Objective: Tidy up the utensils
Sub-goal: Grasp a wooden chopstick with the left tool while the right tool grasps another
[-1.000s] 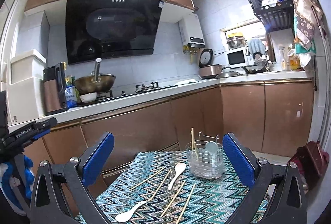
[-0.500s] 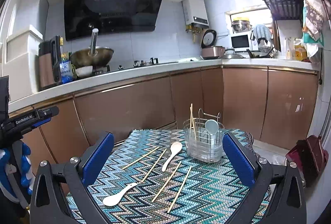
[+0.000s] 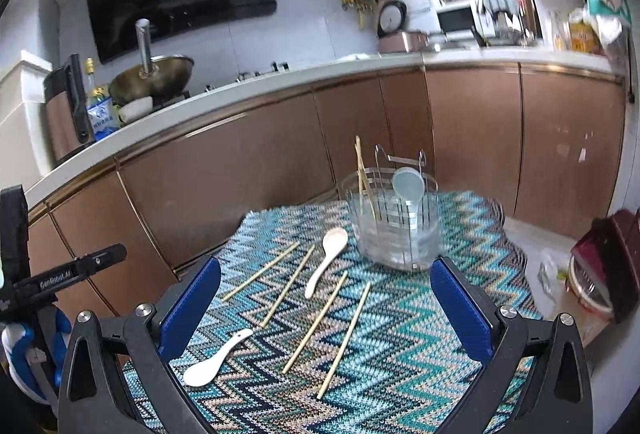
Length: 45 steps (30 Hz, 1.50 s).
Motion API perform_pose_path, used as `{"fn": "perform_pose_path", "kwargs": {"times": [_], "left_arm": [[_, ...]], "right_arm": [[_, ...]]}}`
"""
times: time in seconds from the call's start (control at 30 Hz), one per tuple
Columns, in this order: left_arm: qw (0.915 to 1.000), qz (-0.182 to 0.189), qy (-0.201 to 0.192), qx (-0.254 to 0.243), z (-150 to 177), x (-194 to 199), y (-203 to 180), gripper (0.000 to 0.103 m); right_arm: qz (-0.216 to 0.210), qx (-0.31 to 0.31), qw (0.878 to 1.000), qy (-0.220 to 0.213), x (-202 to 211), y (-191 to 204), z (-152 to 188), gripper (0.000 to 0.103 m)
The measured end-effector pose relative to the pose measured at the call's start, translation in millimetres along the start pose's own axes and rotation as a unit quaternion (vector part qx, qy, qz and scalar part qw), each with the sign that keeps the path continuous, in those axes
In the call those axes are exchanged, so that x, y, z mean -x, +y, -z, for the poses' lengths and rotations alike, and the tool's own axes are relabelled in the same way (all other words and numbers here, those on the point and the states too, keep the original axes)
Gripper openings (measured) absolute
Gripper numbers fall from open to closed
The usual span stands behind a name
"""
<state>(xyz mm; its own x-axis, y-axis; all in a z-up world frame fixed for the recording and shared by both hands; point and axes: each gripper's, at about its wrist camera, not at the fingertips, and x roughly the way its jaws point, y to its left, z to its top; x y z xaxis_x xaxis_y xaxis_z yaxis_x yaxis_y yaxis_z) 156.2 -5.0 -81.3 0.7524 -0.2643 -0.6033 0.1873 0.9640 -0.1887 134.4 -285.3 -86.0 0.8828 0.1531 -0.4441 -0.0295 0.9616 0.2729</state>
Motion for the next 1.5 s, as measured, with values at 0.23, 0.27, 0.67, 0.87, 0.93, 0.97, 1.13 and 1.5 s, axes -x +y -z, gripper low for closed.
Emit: {"fn": "perform_pose_path", "kwargs": {"times": [0.23, 0.27, 0.67, 0.87, 0.93, 0.97, 1.13, 1.5], "left_arm": [[0.9981, 0.008, 0.053, -0.029, 18, -34, -7, 0.055], [0.9978, 0.009, 0.057, -0.032, 20, -37, -9, 0.055], [0.9887, 0.037, 0.137, -0.049, 17, -101, -8, 0.055], [0.9749, 0.072, 0.201, -0.064, -4, -163, -19, 0.055], [0.9713, 0.077, 0.215, -0.067, -13, -183, -24, 0.054], [0.969, 0.082, 0.223, -0.067, -18, -194, -26, 0.052], [0.9585, 0.089, 0.263, -0.065, -33, -248, -37, 0.043], [0.935, 0.08, 0.34, -0.06, -41, -332, -39, 0.024]], "right_arm": [[0.009, -0.022, 0.999, 0.046, -26, -19, 10, 0.098], [0.01, -0.024, 0.998, 0.05, -30, -21, 11, 0.096], [-0.006, -0.045, 0.988, 0.145, -87, -39, 30, 0.059], [-0.018, -0.054, 0.978, 0.202, -131, -47, 34, 0.041], [-0.014, -0.051, 0.974, 0.221, -150, -48, 34, 0.035], [-0.013, -0.05, 0.972, 0.228, -157, -49, 33, 0.031], [-0.003, -0.036, 0.963, 0.269, -202, -48, 29, 0.024], [0.018, -0.008, 0.947, 0.322, -252, -50, 40, 0.022]]}}
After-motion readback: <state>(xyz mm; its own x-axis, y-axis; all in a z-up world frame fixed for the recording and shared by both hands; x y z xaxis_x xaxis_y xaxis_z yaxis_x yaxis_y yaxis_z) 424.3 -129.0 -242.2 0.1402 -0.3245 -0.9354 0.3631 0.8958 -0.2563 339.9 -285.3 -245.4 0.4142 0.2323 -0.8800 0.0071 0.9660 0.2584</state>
